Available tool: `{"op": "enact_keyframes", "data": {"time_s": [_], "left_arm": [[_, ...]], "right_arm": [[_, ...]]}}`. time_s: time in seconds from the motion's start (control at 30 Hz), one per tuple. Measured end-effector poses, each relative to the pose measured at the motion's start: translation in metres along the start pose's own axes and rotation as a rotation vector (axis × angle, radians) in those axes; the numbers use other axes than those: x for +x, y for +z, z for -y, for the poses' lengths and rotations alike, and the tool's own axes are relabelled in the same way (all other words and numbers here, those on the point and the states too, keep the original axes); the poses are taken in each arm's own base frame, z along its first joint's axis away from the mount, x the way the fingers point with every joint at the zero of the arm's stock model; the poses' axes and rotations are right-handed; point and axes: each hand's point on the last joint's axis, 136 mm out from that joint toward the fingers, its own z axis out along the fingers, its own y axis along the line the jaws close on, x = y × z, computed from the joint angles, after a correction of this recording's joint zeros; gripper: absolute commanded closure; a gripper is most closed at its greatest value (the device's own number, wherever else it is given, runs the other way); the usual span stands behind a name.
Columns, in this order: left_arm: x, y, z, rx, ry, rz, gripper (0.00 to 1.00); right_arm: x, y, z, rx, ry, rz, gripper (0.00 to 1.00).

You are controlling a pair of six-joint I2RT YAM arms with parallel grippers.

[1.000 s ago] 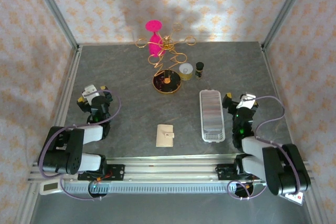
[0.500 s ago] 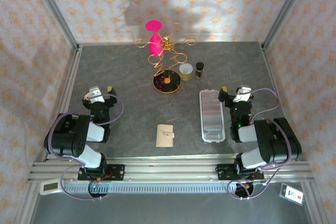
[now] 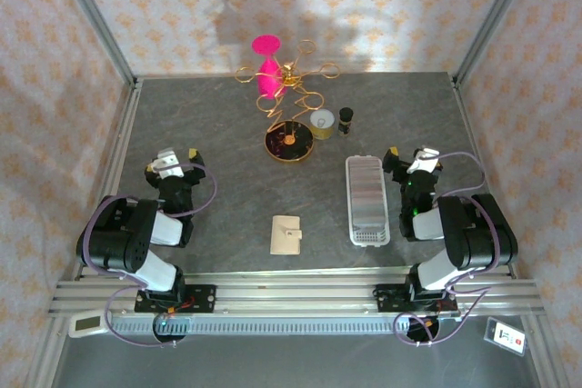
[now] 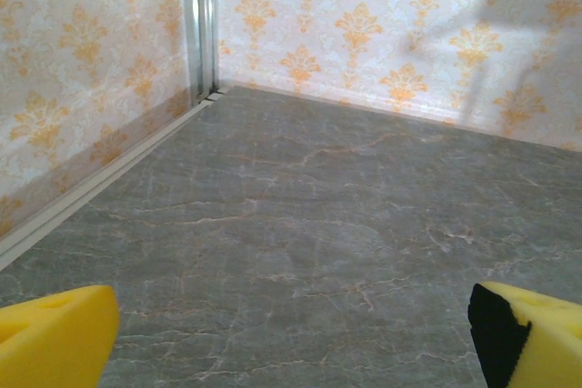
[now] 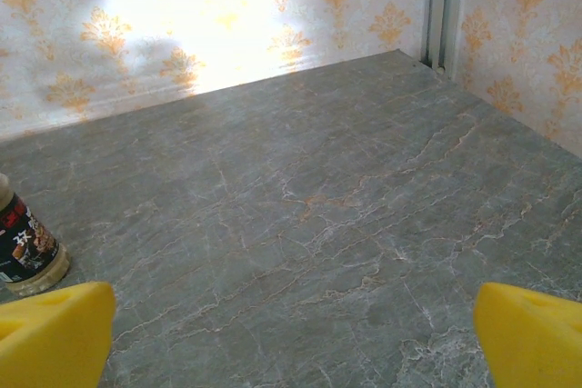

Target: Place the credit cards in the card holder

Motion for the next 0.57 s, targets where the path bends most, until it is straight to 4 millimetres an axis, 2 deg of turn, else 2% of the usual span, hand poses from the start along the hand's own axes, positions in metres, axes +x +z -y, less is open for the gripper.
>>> {"op": "enact_keyframes", "data": {"time_s": [0.57], "left_arm": [[-0.0011,-0.0001,-0.0012,-0.008,0.01,0.005,0.01]], "right_arm": [[0.0001,0.0,0.0,0.0,0.0,0.0,0.0]]}}
